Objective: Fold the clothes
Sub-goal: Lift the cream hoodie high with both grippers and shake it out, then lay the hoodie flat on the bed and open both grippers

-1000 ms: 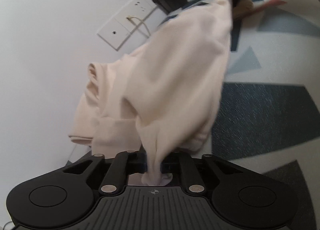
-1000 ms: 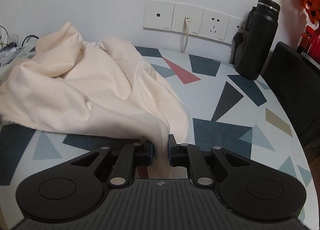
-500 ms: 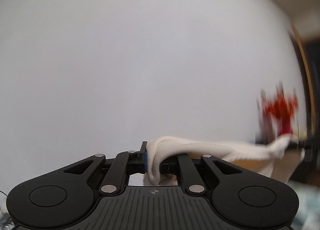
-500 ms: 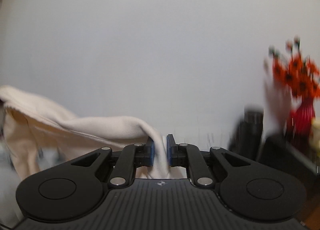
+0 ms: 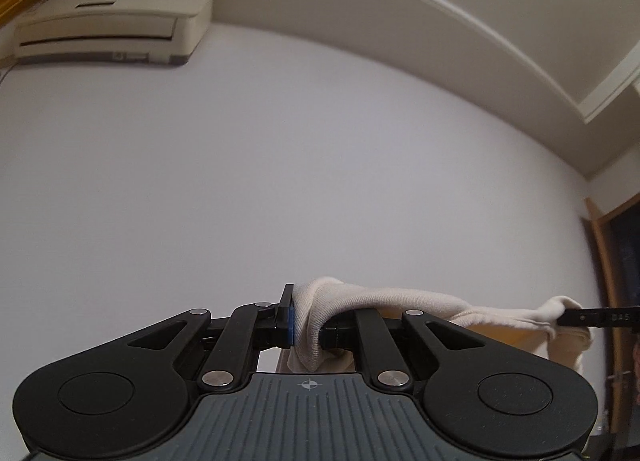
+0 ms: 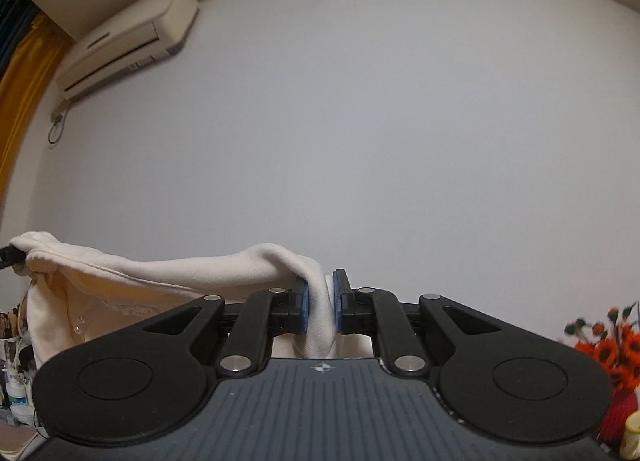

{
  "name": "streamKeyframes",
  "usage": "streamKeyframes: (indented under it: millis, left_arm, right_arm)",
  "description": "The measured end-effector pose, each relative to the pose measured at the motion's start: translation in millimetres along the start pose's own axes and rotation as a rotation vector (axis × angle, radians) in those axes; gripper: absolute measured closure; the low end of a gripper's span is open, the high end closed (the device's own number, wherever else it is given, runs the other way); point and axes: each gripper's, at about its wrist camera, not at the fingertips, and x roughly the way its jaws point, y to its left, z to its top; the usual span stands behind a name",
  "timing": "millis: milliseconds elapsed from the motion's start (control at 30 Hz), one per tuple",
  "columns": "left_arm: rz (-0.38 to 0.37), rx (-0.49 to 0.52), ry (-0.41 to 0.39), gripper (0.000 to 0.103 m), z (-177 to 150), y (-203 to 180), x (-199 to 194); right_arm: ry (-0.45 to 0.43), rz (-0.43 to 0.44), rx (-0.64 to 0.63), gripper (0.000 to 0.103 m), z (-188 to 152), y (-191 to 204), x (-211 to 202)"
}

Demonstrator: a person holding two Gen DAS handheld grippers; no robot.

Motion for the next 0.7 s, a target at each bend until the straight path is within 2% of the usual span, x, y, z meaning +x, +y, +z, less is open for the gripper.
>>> streamKeyframes:
  millis: [167, 233, 300, 367, 433, 567, 700]
  left_arm:
    - [-0.062, -0.021, 0.054, 0.094, 33.2, -2.9, -18.2]
    - [-0.08, -0.051, 0.082, 0.094, 28.8, 3.7, -13.0]
    - [-0.085, -0.069, 0.114, 0.093, 9.6, 9.1, -2.4]
    - [-0.048, -0.094, 0.218, 0.093, -28.3, 9.7, 17.9]
    - [-0.011, -0.118, 0.34, 0.093, -78.7, 9.0, 40.0]
    - [0.082, -0.104, 0.609, 0.093, -211.5, -1.1, 75.5]
    - [0.131, -0.027, 0.782, 0.093, -322.1, -15.3, 92.0]
  right_arm:
    - [-0.031, 0.004, -0.025, 0.091, 26.7, 4.6, -36.0]
    - [-0.035, 0.0, -0.021, 0.091, 30.7, 0.3, -37.7]
    - [-0.016, 0.0, -0.015, 0.091, 26.4, -4.6, -32.3]
    - [0.042, 0.0, 0.007, 0.091, 5.6, -13.9, -13.9]
    - [0.147, -0.009, 0.03, 0.091, -30.4, -24.8, 14.3]
    - [0.476, -0.065, 0.003, 0.091, -145.4, -42.8, 71.6]
    - [0.752, -0.147, 0.068, 0.091, -266.8, -66.6, 105.9]
